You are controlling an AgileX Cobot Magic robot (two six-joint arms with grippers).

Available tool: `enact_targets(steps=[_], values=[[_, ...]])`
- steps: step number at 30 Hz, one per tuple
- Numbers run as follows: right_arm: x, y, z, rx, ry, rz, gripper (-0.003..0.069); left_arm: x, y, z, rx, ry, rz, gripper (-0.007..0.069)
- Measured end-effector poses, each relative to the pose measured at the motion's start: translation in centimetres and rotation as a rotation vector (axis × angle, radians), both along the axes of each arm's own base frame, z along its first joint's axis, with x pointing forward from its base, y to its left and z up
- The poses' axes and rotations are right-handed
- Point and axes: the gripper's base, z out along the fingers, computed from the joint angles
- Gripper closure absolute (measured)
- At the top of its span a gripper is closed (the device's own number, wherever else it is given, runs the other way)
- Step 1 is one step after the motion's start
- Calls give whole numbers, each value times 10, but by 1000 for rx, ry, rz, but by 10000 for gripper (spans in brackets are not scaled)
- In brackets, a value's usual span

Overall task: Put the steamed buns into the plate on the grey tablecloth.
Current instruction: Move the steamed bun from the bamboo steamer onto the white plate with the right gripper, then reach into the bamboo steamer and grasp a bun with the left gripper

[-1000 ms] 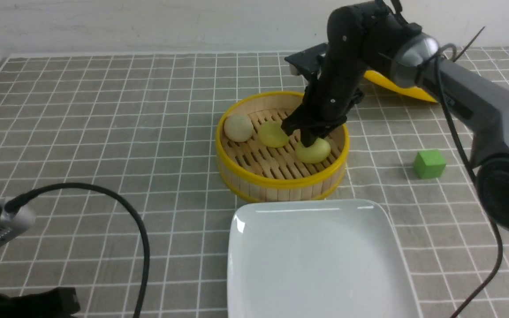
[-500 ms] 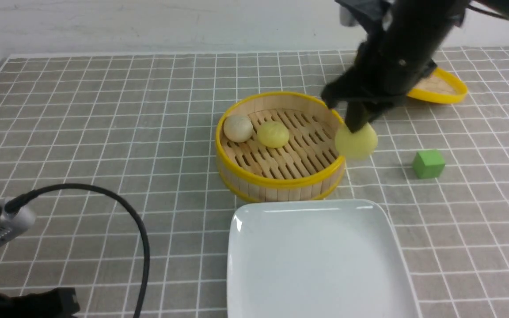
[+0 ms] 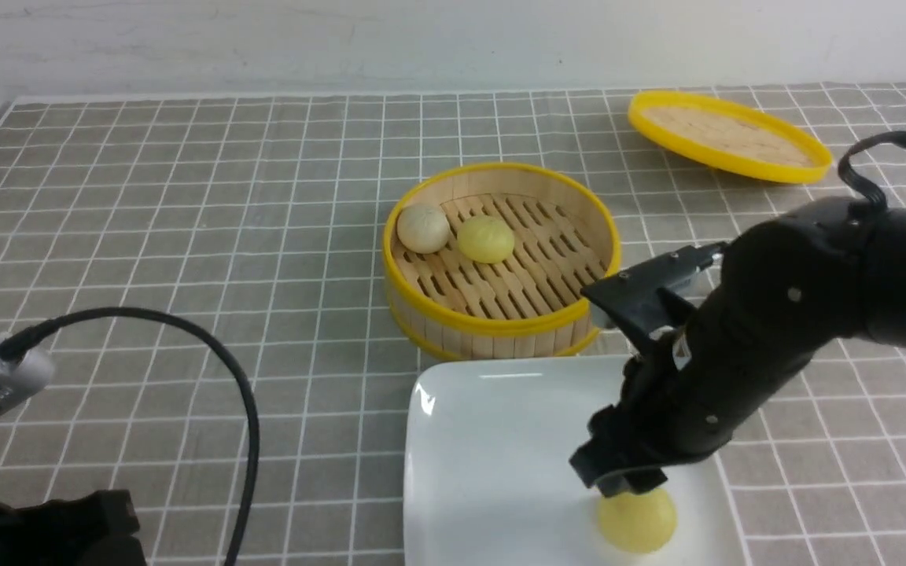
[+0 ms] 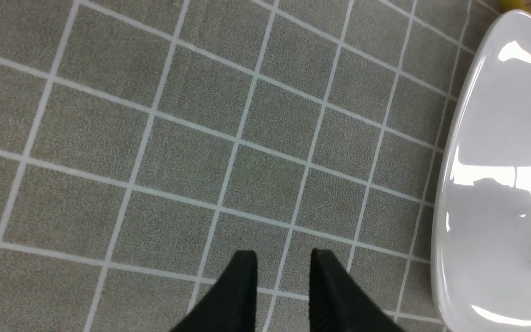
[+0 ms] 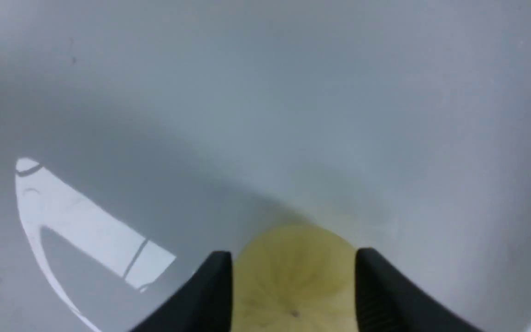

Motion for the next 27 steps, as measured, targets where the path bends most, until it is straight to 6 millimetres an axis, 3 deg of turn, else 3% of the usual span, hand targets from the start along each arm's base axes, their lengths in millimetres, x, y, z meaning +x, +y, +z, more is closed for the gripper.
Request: enact_targets(steps=[2, 5, 6, 7, 8, 9, 10, 12, 14, 16, 17, 21, 24, 25, 26, 27], values=[[2, -1, 14, -23, -20, 31, 167, 5, 0, 11, 12, -2, -24, 424], [2, -4, 35, -56, -49, 63, 165, 15, -1, 25, 23, 6, -54, 417], [0, -9, 55, -84, -74, 76, 207, 25, -2, 39, 29, -6, -72, 408], [-1, -12, 61, -103, -77, 79, 235, 28, -2, 42, 31, -7, -78, 405], [-9, -23, 82, -154, -91, 74, 351, 42, -4, 52, 43, 0, -110, 390], [-13, -29, 90, -176, -109, 70, 397, 50, -4, 59, 48, -8, -126, 380], [-21, -40, 102, -211, -119, 49, 511, 59, -5, 64, 52, -8, -146, 367], [-33, -54, 117, -233, -163, 1, 627, 77, -9, 68, 41, -1, -186, 333], [-42, -63, 127, -224, -195, -35, 662, 89, -14, 69, 26, 4, -220, 314], [-65, -81, 139, -192, -240, -94, 675, 113, -35, 68, -1, 18, -325, 260], [-67, -83, 138, -195, -238, -96, 675, 117, -37, 66, -1, 29, -332, 257], [-105, -111, 131, -182, -255, -120, 675, 166, -96, 70, 30, 12, -523, 197], [-118, -121, 118, -180, -253, -118, 675, 201, -133, 71, 76, -18, -587, 188], [-119, -121, 117, -178, -254, -118, 675, 203, -135, 67, 81, -7, -589, 188], [-121, -123, 110, -183, -248, -116, 675, 222, -153, 69, 107, -37, -610, 188], [-122, -123, 109, -184, -247, -116, 675, 225, -154, 68, 111, -39, -610, 188]])
